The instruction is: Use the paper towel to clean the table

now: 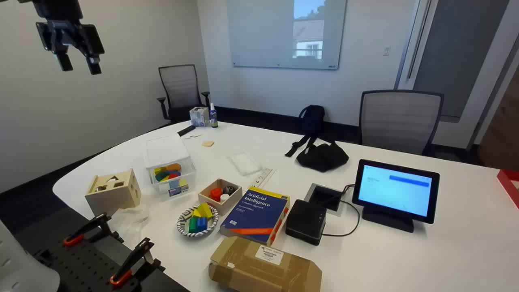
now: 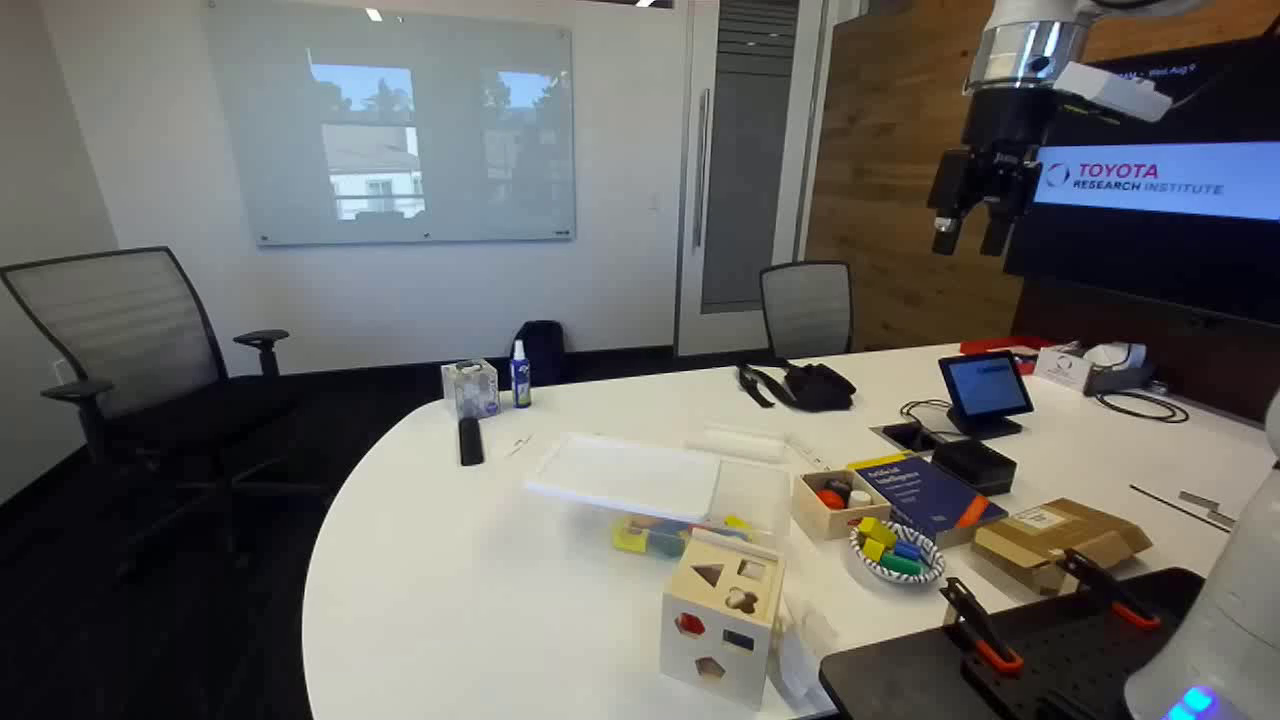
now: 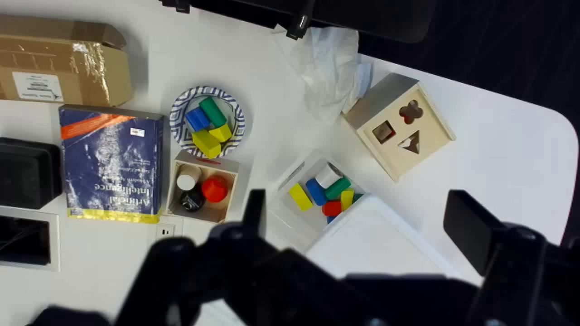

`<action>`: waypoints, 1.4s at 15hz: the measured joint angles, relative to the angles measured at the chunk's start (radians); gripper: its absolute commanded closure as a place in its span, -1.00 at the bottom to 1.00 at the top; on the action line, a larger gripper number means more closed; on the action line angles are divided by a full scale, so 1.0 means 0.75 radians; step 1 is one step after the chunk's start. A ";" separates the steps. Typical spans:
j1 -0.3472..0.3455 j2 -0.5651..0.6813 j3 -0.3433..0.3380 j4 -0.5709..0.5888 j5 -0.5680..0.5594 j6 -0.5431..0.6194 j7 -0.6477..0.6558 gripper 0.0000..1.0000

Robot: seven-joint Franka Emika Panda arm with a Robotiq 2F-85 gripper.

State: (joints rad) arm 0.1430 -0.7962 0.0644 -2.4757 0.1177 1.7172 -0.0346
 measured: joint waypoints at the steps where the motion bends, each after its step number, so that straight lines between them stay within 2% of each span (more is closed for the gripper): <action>1: 0.000 0.000 0.000 0.000 0.000 0.000 0.000 -1.00; 8: -0.001 0.002 0.000 -0.002 0.000 0.006 0.000 -1.00; 10: -0.001 0.018 0.004 -0.028 0.021 0.073 0.000 -1.00; 16: 0.006 0.155 0.073 -0.256 0.128 0.482 0.005 -1.00; 21: 0.071 0.360 0.139 -0.440 0.224 0.878 0.075 -1.00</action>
State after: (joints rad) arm 0.1964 -0.5258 0.1687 -2.8056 0.2857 2.3757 0.0216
